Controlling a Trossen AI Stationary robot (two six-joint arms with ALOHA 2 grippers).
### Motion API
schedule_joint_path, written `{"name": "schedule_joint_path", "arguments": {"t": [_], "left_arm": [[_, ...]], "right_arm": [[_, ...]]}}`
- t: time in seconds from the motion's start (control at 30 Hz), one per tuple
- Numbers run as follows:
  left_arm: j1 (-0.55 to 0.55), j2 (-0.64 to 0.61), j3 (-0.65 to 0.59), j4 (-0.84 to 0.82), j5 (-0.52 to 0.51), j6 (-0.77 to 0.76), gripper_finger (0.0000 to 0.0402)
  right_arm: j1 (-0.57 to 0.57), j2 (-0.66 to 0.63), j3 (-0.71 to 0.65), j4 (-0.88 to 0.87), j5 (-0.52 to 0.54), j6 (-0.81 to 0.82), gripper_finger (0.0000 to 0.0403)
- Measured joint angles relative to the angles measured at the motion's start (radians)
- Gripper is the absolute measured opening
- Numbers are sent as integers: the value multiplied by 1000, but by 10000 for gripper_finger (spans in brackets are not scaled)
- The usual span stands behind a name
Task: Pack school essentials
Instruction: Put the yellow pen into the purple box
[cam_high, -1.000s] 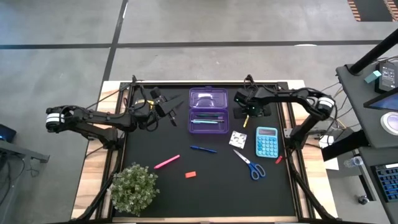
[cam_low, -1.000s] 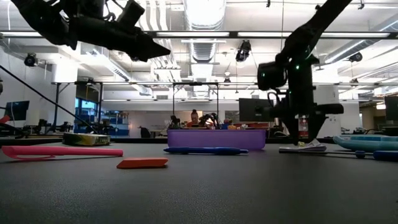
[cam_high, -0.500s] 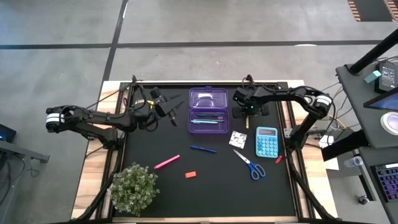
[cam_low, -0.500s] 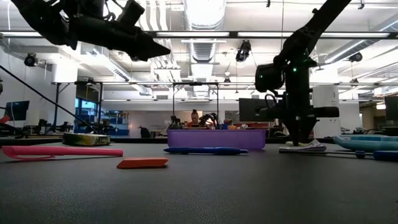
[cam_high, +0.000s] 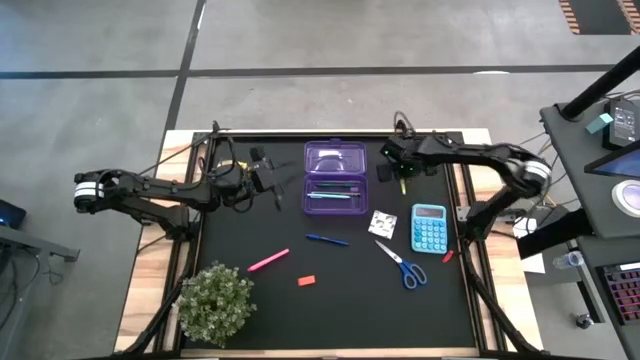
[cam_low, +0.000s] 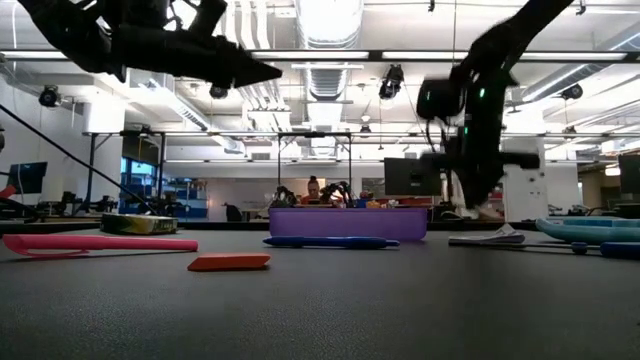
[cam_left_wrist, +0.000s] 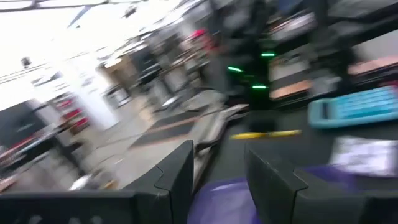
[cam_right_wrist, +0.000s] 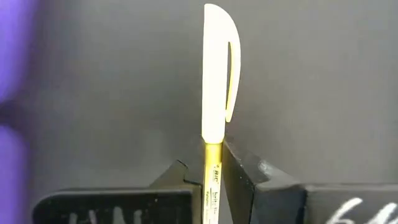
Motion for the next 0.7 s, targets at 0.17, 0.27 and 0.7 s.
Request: {"name": "schedule_joint_path", "arguments": {"t": [0.17, 0.27, 0.7], "left_arm": [[21, 0, 0, 9, 158, -23, 123], [36, 0, 0, 8, 162, -26, 123], [58, 5, -3, -4, 24, -83, 123]], "right_arm": [[78, -152, -36, 149, 111, -131, 23], [155, -223, -98, 426, 139, -295, 23], [287, -199, -99, 793, 121, -729, 23]]}}
